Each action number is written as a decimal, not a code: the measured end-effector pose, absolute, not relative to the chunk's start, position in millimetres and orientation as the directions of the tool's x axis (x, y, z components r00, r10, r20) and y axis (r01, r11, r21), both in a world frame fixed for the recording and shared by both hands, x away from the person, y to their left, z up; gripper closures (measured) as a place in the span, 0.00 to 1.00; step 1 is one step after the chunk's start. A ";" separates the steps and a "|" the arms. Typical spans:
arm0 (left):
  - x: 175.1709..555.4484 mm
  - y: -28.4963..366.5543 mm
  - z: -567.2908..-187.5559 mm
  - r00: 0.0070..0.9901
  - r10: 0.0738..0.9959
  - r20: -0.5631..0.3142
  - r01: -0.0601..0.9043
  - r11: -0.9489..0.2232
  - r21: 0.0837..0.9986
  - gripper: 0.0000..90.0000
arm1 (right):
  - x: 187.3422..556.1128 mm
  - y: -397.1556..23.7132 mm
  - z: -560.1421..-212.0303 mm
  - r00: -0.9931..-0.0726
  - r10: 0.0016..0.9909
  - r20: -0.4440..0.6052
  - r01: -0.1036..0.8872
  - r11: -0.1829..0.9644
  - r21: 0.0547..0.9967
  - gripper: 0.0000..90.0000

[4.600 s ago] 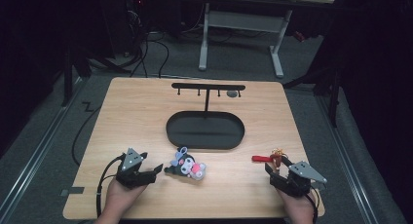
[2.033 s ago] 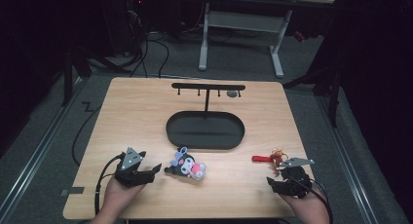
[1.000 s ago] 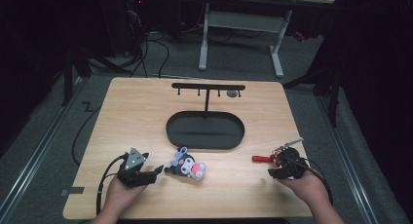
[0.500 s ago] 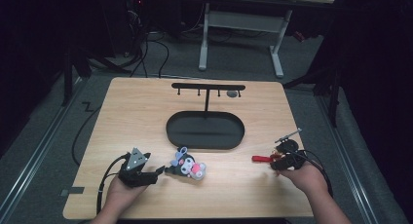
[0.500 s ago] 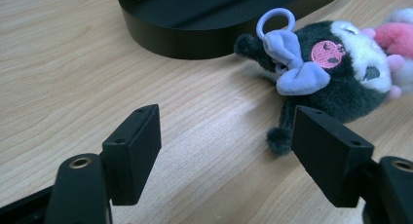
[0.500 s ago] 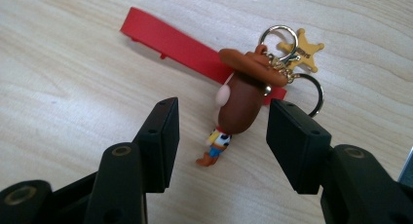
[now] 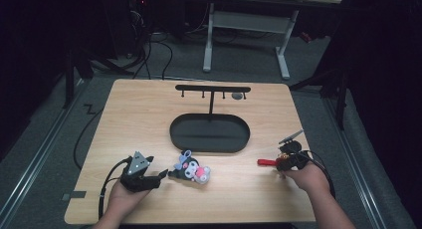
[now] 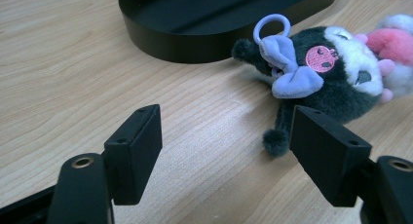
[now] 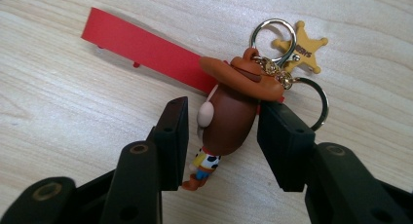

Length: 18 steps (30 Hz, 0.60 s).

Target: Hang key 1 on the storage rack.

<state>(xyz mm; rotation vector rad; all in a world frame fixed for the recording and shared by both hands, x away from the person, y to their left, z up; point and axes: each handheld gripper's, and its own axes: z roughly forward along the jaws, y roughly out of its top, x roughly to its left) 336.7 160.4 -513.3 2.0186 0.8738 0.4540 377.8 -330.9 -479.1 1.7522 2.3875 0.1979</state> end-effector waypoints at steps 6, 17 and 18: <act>335.7 161.4 -513.1 0.689 0.724 -0.009 0.413 -0.383 0.826 0.31 | 381.6 -334.0 -485.2 -0.290 0.955 -0.053 0.937 0.295 0.185 0.64; 336.4 160.8 -513.8 0.690 0.723 -0.011 0.413 -0.382 0.827 0.31 | 387.0 -333.4 -486.0 -0.297 0.954 -0.048 0.937 0.301 0.176 0.64; 336.3 160.7 -513.8 0.691 0.723 -0.011 0.413 -0.383 0.826 0.31 | 387.0 -332.9 -485.9 -0.299 0.953 -0.051 0.937 0.304 0.174 0.64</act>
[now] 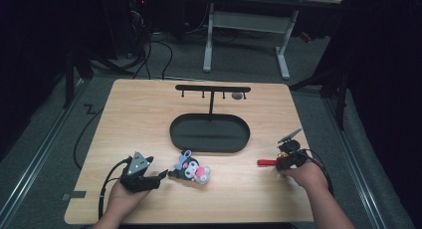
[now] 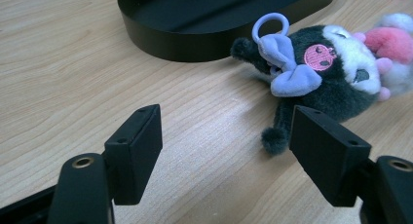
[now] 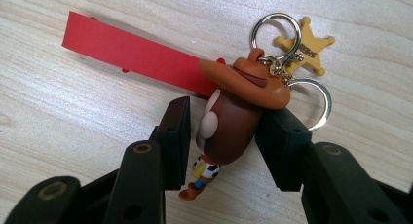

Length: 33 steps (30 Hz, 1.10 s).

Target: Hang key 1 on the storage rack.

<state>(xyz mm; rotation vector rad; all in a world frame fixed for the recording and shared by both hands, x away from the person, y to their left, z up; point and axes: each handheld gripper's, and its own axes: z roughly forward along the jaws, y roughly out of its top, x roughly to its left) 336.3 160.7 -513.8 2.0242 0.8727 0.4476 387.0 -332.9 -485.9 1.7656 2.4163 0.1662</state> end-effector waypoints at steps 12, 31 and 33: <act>336.8 160.1 -514.1 0.693 0.721 -0.010 0.414 -0.386 0.825 0.31 | 386.3 -331.6 -486.4 -0.310 0.948 -0.072 0.932 0.318 0.173 0.72; 336.6 159.9 -514.8 0.693 0.721 -0.015 0.419 -0.387 0.821 0.31 | 370.7 -317.2 -429.0 -0.407 0.912 0.058 0.897 0.387 0.212 0.72; 336.8 160.3 -514.7 0.695 0.718 -0.014 0.419 -0.390 0.820 0.31 | 369.0 -314.1 -421.0 -0.418 0.906 0.063 0.893 0.397 0.211 0.72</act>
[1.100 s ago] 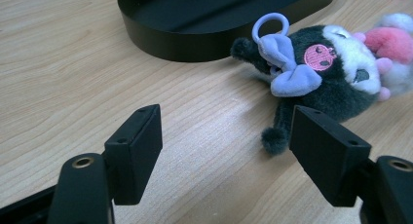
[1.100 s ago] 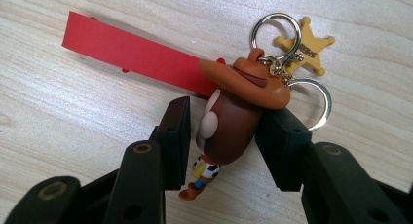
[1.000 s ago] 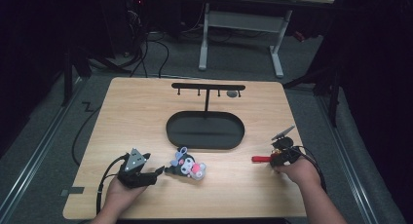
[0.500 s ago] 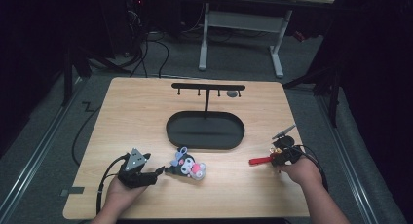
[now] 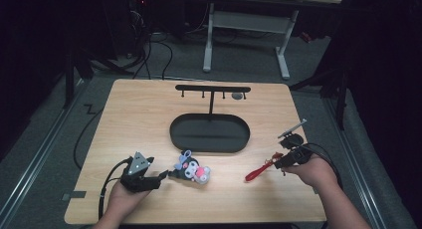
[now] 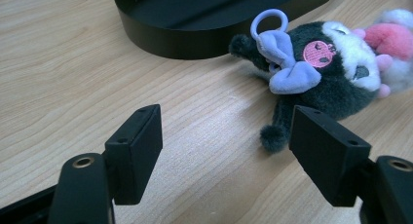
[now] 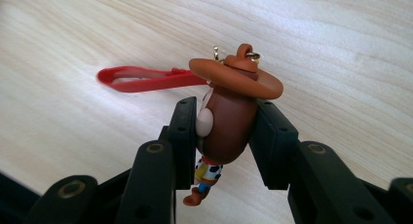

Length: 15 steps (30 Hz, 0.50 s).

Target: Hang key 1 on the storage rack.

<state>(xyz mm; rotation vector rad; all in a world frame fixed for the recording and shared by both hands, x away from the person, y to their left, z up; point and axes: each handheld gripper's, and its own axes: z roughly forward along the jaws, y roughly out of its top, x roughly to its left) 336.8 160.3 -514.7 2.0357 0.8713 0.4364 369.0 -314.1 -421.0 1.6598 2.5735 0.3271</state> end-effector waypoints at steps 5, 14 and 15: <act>336.9 159.9 -515.2 0.694 0.720 -0.017 0.420 -0.385 0.822 0.31 | 365.3 -307.7 -401.5 -0.436 0.897 0.070 0.883 0.411 0.225 0.72; 336.1 160.9 -515.0 0.696 0.718 -0.020 0.420 -0.384 0.823 0.31 | 361.5 -295.5 -372.0 -0.452 0.888 0.082 0.873 0.421 0.246 0.72; 336.2 161.0 -515.3 0.695 0.719 -0.021 0.419 -0.380 0.824 0.31 | 361.5 -294.0 -368.7 -0.450 0.889 0.085 0.874 0.418 0.247 0.72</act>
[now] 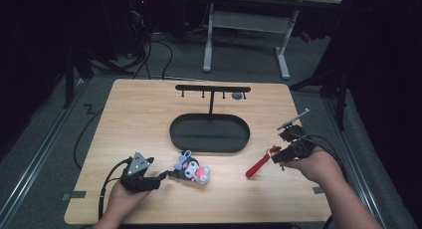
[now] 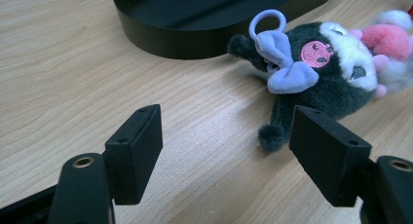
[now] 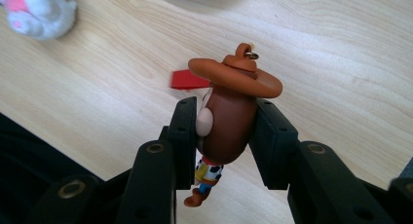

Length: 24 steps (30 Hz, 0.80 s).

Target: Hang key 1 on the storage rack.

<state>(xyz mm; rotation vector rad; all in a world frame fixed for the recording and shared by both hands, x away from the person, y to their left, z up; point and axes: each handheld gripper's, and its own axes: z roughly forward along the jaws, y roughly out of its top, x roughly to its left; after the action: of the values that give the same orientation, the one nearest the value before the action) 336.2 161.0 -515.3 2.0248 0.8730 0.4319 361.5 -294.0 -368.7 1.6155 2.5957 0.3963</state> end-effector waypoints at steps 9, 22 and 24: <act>336.4 161.3 -515.9 0.698 0.716 -0.021 0.421 -0.386 0.821 0.31 | 366.5 -283.6 -342.5 -0.462 0.882 0.095 0.867 0.427 0.255 0.72; 336.5 161.8 -515.8 0.697 0.717 -0.023 0.420 -0.382 0.823 0.31 | 379.2 -270.7 -324.5 -0.499 0.865 0.063 0.844 0.467 0.265 0.73; 336.3 161.7 -515.8 0.697 0.717 -0.021 0.419 -0.384 0.823 0.31 | 383.0 -267.1 -320.5 -0.501 0.863 0.061 0.840 0.469 0.272 0.73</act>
<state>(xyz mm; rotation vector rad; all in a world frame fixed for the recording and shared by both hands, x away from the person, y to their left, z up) 336.3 161.7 -515.8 2.0292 0.8698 0.4295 383.0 -267.1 -320.5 1.5222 2.6185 0.4103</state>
